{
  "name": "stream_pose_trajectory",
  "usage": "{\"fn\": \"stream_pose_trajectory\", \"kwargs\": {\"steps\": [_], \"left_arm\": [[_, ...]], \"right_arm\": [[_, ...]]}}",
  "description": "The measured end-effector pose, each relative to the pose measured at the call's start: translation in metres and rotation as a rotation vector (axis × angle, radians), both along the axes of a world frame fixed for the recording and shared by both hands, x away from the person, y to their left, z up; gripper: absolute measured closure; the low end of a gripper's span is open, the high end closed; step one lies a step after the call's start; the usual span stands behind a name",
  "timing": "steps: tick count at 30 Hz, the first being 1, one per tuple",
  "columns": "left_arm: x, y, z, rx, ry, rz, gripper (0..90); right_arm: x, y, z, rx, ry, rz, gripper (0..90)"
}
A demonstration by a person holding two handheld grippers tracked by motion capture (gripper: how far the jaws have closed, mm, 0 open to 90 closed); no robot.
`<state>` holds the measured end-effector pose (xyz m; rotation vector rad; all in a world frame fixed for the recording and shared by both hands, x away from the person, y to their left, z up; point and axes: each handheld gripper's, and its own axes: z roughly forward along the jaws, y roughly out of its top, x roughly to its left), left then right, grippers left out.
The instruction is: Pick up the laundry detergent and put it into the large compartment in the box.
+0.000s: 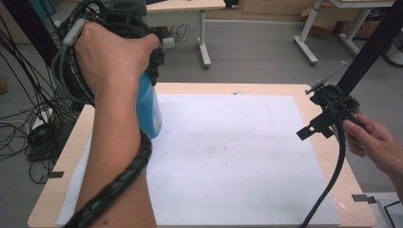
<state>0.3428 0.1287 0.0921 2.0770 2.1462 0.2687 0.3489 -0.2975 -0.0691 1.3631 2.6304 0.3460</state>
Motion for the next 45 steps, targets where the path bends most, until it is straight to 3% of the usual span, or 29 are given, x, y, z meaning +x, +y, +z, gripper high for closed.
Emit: {"fn": "stream_pose_trajectory", "kwargs": {"steps": [11,22,28,45], "left_arm": [[0.008,0.023,0.022,0.015,-0.016,0.013,38.5],[0.022,0.044,0.030,0.021,-0.019,0.035,38.5],[0.028,0.057,0.026,0.016,-0.019,0.048,38.5],[0.042,0.089,-0.004,0.009,-0.019,0.091,38.5]], "right_arm": [[0.012,0.003,0.002,-0.002,0.015,-0.007,3.7],[0.021,0.004,0.004,0.004,0.024,-0.016,3.7],[0.023,0.005,0.004,0.008,0.027,-0.020,3.7],[0.027,0.004,0.003,0.000,0.032,-0.035,3.7]]}}
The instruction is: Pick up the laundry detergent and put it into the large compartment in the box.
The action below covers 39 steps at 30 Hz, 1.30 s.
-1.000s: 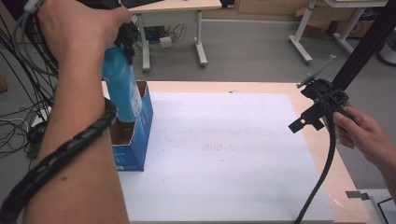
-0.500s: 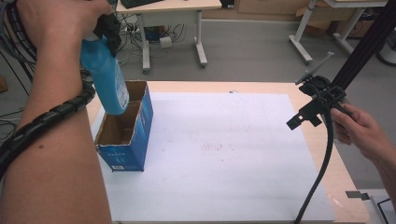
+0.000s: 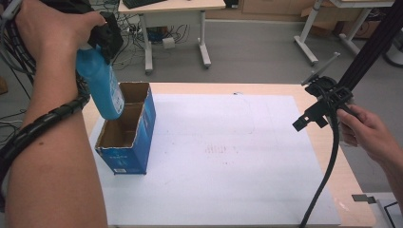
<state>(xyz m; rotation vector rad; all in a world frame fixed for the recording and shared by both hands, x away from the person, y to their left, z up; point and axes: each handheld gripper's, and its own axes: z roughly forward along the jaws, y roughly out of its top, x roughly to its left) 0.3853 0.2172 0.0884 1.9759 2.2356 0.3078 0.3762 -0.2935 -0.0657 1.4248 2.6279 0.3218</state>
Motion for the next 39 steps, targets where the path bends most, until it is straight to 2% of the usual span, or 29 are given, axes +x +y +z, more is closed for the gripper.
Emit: {"fn": "stream_pose_trajectory", "kwargs": {"steps": [10,17,22,39], "left_arm": [[0.008,0.010,-0.026,-0.007,0.022,0.006,38.5],[0.009,0.011,-0.044,0.004,0.019,0.005,38.4],[0.011,0.015,-0.059,-0.011,0.018,0.001,38.5],[0.013,0.020,-0.098,-0.021,0.029,0.003,38.5]], "right_arm": [[0.001,0.001,-0.001,0.001,0.002,-0.005,3.7],[-0.001,0.001,0.000,-0.001,0.001,-0.011,3.7],[-0.002,-0.002,0.000,-0.001,0.001,-0.020,3.7],[-0.004,-0.004,0.000,0.005,-0.001,-0.024,3.7]]}}
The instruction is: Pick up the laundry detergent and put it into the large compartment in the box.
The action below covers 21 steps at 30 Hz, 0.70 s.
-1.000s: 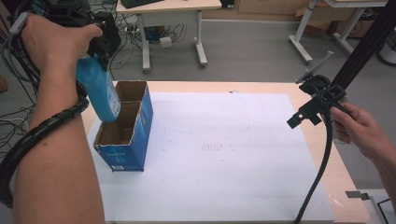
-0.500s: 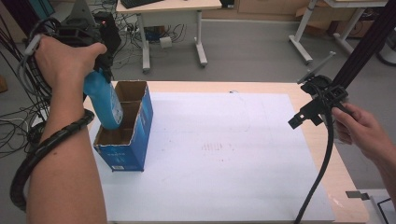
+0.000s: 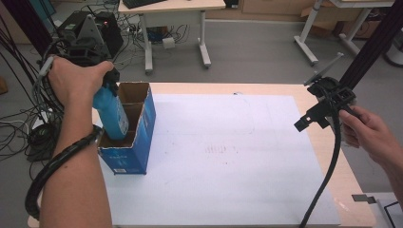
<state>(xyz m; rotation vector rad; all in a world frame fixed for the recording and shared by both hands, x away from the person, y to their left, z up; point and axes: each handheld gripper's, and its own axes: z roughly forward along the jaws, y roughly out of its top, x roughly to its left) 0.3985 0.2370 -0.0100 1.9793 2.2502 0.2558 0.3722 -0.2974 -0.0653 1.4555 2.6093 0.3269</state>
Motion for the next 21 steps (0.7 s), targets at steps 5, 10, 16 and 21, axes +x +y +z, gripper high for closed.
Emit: {"fn": "stream_pose_trajectory", "kwargs": {"steps": [5,10,16,21], "left_arm": [[0.001,0.001,-0.009,-0.009,0.003,-0.005,38.5],[0.001,0.000,-0.019,-0.010,0.005,-0.009,38.5],[0.002,-0.002,-0.029,-0.011,0.013,-0.014,38.4],[0.003,-0.003,-0.039,-0.014,0.015,-0.016,38.5]], "right_arm": [[-0.001,0.001,0.000,0.000,0.000,0.002,3.7],[-0.001,0.001,0.000,0.001,0.002,-0.003,3.7],[-0.002,-0.001,0.000,0.007,0.004,-0.003,3.7],[-0.002,-0.002,0.000,0.010,0.006,-0.002,3.7]]}}
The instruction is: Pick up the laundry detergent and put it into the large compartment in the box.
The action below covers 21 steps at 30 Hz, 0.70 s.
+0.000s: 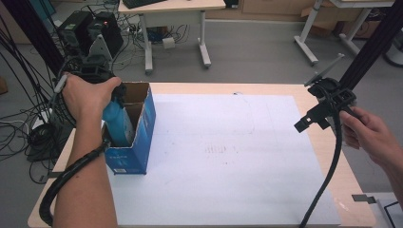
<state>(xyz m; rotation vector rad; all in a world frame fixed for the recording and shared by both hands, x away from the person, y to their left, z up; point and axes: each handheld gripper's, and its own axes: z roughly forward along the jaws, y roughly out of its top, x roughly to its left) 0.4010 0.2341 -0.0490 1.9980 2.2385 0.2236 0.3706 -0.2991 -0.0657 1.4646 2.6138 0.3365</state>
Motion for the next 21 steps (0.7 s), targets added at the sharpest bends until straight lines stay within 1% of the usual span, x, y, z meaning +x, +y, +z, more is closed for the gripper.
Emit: {"fn": "stream_pose_trajectory", "kwargs": {"steps": [5,9,10,11,15,16,21], "left_arm": [[0.000,-0.001,-0.012,-0.001,0.002,0.001,38.5],[0.001,-0.001,-0.022,0.000,0.007,0.000,38.5],[0.002,-0.001,-0.026,0.001,0.010,-0.003,38.5],[0.002,-0.001,-0.026,0.001,0.010,-0.003,38.5],[0.003,-0.002,-0.034,0.006,0.019,-0.012,38.4],[0.004,-0.003,-0.039,0.005,0.020,-0.012,38.4],[0.005,-0.003,-0.045,0.001,0.024,-0.019,38.5]], "right_arm": [[0.001,-0.002,-0.001,0.008,0.003,0.000,3.7],[0.001,-0.002,-0.002,0.004,0.005,-0.001,3.7],[0.001,-0.003,-0.002,0.005,0.005,-0.001,3.7],[0.001,-0.003,-0.002,0.005,0.005,-0.001,3.7],[0.002,-0.002,-0.002,0.006,0.009,-0.005,3.7],[0.002,-0.002,-0.002,0.007,0.010,-0.004,3.7],[0.002,-0.002,-0.003,0.008,0.011,-0.004,3.7]]}}
